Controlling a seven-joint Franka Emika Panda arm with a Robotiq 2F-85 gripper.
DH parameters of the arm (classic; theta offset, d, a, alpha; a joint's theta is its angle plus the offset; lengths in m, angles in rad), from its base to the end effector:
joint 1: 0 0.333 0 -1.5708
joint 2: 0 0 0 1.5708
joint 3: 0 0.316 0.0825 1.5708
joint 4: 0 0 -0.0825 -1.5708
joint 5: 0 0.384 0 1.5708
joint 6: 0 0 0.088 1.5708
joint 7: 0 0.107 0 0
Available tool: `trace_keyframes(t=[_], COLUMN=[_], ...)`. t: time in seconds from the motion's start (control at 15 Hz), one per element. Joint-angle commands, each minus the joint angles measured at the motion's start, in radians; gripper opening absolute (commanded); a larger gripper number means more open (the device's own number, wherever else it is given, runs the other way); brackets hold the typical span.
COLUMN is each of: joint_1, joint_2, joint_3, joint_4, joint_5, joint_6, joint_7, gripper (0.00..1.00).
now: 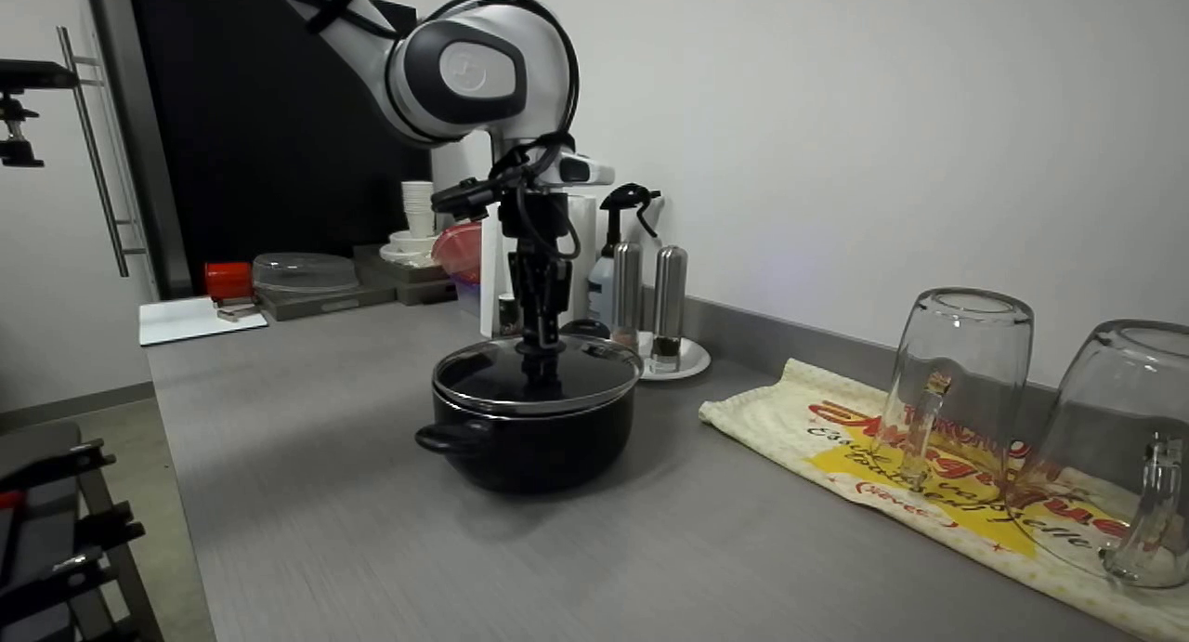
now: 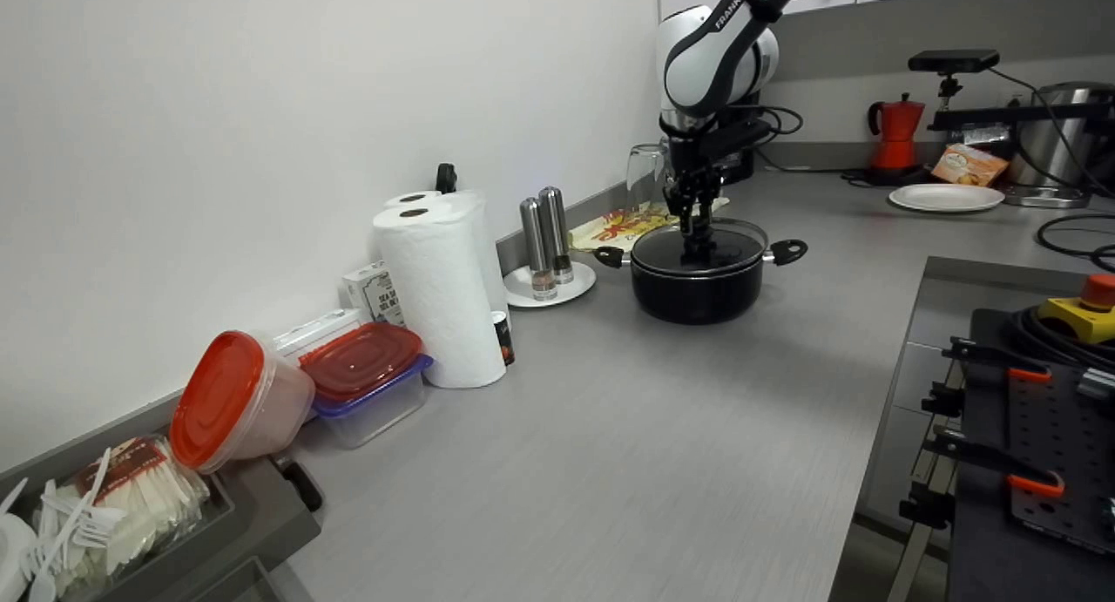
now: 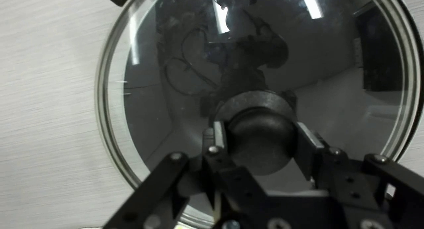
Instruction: Cover the pot with the clear lid
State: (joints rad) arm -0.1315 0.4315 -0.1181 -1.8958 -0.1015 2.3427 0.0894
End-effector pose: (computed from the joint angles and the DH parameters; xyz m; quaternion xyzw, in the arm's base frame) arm 0.6139 -0.1539 0.2782 0.9898 -0.1282 0.0035 0.0617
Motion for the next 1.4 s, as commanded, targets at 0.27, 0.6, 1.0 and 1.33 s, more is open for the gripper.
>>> trace_keyframes(t=[0.27,0.6,1.0,1.33], joint_1=[-0.005,0.004,0.004,0.004], joint_2=[-0.019,-0.017,0.002,0.003], joint_3=[0.012,0.003,-0.003,-0.003], joint_4=[-0.025,-0.034,-0.016,-0.016], joint_5=[0.084,0.11,0.095,0.095], joint_6=[0.01,0.022,0.009,0.009], joint_7=[0.011,0.015,0.008,0.008], gripper=[0.26,0.26,0.51,0.71])
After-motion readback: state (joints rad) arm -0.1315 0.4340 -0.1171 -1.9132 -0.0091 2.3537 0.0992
